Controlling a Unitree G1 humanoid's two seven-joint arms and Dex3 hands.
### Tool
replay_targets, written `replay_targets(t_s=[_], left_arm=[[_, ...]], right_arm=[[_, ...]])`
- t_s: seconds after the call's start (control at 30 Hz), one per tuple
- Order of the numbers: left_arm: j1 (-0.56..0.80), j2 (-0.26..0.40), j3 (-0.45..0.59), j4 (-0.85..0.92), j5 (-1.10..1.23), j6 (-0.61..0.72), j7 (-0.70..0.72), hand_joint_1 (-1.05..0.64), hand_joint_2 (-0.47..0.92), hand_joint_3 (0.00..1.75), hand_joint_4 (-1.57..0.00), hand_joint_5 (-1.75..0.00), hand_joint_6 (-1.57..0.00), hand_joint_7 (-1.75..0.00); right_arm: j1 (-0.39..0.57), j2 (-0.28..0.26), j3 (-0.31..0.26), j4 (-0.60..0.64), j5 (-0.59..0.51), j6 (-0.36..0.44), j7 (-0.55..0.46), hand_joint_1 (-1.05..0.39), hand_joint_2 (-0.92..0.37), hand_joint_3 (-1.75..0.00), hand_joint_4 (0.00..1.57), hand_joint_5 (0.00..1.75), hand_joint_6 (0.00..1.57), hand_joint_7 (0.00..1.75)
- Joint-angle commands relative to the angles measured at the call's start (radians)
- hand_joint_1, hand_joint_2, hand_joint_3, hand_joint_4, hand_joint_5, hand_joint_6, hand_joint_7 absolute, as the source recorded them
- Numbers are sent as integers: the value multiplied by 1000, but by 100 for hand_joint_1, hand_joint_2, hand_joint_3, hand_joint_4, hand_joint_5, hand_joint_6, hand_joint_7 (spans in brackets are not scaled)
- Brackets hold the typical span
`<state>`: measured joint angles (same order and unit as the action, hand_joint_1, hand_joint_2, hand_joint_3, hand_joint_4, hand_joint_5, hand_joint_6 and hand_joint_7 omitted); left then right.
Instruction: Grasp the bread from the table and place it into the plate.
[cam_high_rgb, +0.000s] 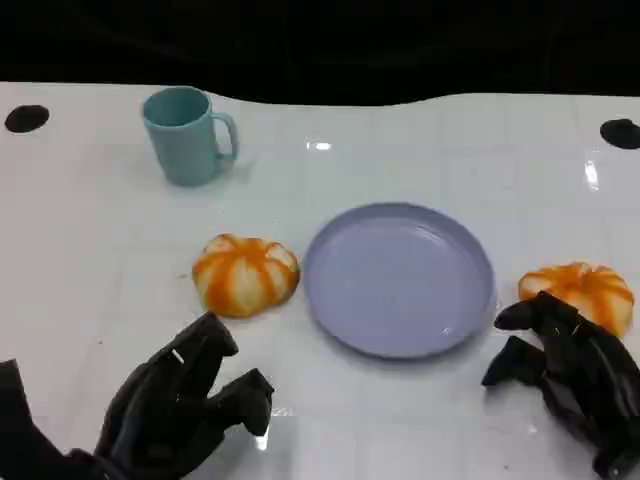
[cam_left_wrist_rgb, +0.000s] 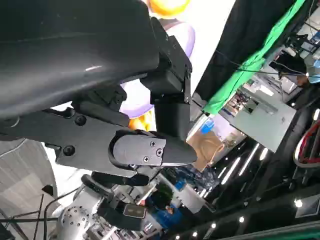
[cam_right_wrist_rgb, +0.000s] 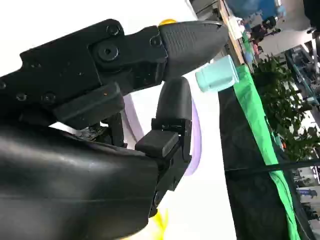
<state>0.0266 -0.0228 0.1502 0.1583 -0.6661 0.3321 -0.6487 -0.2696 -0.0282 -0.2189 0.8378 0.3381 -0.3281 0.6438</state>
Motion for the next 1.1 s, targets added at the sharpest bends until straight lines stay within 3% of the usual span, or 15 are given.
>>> replay_targets(t_s=[0.03, 0.57, 0.63, 0.7, 0.73, 0.8, 0.83, 0.93, 1.1], left_arm=[[8, 6, 6, -12, 3, 2, 11, -55, 92, 10, -90, -175, -65, -175], [7, 5, -1, -8, 27, -30, 11, -55, 92, 13, -86, -175, -62, -171], [5, 12, -9, -3, 57, -72, -3, -58, 92, 16, -74, -175, -57, -150], [1, 22, -19, -5, 99, -130, -12, -59, 92, 17, -70, -175, -56, -143], [-2, 27, -25, -8, 122, -163, -15, -58, 92, 18, -60, -155, -56, -108], [-6, 44, -45, -28, 187, -242, -7, -57, 92, 17, -55, -136, -62, -73], [-8, 50, -53, -34, 215, -279, -5, -56, 92, 17, -53, -118, -61, -50], [-17, 78, -81, -36, 323, -420, 7, -56, 92, 16, -46, -95, -58, -24], [-29, 103, -101, -25, 420, -544, 41, -58, 92, 12, -39, -84, -55, -14]], right_arm=[[17, -15, 0, 3, -12, -1, -7, -53, -92, -29, 66, 157, 60, 129], [4, -17, -12, 21, 4, 16, 3, -54, -92, -26, 67, 156, 61, 126], [3, -15, -10, 21, -2, 13, -8, -54, -92, -25, 68, 154, 63, 122], [1, -13, -9, 18, -2, 19, -15, -54, -92, -26, 69, 154, 64, 121], [0, -12, -9, 16, 0, 25, -17, -54, -92, -25, 68, 153, 64, 121], [-5, -11, -11, 23, 7, 23, -5, -54, -92, -25, 68, 153, 63, 122], [-8, -11, -12, 28, 9, 19, 1, -53, -92, -25, 68, 153, 63, 122], [-12, -10, -14, 33, 11, 25, 1, -53, -92, -24, 68, 153, 63, 121], [-15, -7, -15, 29, 10, 36, -9, -53, -92, -23, 69, 153, 64, 120]])
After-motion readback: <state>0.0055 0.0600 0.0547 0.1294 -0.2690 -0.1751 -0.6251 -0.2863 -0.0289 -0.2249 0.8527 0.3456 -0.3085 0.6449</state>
